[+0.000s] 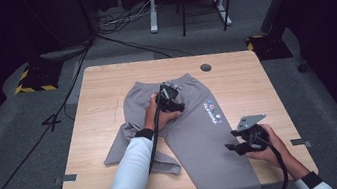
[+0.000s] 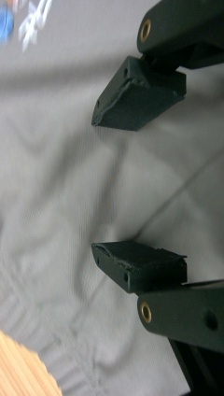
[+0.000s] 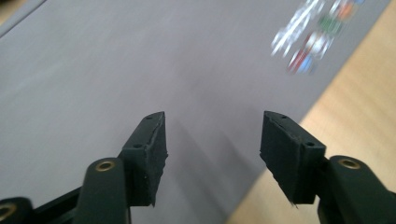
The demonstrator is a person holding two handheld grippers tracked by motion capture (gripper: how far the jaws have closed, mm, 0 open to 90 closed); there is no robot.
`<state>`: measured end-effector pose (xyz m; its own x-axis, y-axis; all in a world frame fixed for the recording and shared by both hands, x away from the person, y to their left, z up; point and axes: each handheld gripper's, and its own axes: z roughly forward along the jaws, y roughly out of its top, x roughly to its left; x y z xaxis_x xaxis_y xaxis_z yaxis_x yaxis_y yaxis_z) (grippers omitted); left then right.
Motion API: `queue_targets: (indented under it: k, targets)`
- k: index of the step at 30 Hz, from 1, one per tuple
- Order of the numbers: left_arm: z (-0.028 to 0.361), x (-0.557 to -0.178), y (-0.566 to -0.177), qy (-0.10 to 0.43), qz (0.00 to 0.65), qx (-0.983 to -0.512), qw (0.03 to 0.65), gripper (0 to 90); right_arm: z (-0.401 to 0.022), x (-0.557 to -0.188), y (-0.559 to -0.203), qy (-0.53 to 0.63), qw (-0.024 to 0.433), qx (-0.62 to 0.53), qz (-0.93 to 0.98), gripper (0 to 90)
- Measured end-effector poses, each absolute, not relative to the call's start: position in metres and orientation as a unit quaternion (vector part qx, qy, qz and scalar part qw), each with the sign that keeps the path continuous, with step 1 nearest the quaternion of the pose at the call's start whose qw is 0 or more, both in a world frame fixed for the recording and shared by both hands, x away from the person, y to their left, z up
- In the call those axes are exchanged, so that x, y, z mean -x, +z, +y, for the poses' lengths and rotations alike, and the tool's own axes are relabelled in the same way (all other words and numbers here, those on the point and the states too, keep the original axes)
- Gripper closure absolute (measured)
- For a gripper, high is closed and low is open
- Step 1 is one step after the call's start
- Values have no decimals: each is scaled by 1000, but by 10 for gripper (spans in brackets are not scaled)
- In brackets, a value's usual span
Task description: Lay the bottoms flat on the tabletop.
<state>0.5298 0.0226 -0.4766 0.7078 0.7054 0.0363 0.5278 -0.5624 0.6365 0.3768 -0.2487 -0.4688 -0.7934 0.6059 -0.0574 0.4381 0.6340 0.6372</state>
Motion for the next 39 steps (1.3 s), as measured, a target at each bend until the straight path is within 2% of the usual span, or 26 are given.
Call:
queue_targets:
  k: [2, 5, 10, 15, 17, 19, 21, 24, 29, 39]
  targets:
    - [28, -518, -466, 148, 337, -872, 322, 307, -241, -391, -469, 320, 151, -294, 888, 379]
    - [47, -492, -450, 147, 310, -871, 353, 281, -230, -418, -474, 336, 153, -318, 873, 356]
    - [90, -451, -439, 159, 280, -877, 357, 233, -216, -447, -477, 354, 136, -341, 860, 303]
    - [145, -419, -439, 169, 312, -865, 356, 218, -203, -467, -488, 348, 123, -349, 861, 303]
    - [164, -408, -444, 180, 325, -861, 346, 218, -203, -474, -493, 344, 130, -359, 858, 316]
    - [186, -400, -449, 175, 349, -854, 344, 217, -209, -480, -493, 355, 120, -372, 850, 358]
    - [205, -396, -455, 171, 372, -844, 346, 222, -215, -482, -493, 332, 154, -373, 853, 346]
    - [223, -390, -468, 163, 398, -836, 340, 233, -230, -486, -493, 336, 156, -389, 844, 360]
    - [228, -385, -485, 138, 408, -841, 326, 240, -263, -486, -493, 331, 168, -419, 829, 366]
    - [188, -403, -496, 111, 378, -856, 335, 240, -326, -482, -490, 301, 190, -484, 799, 364]
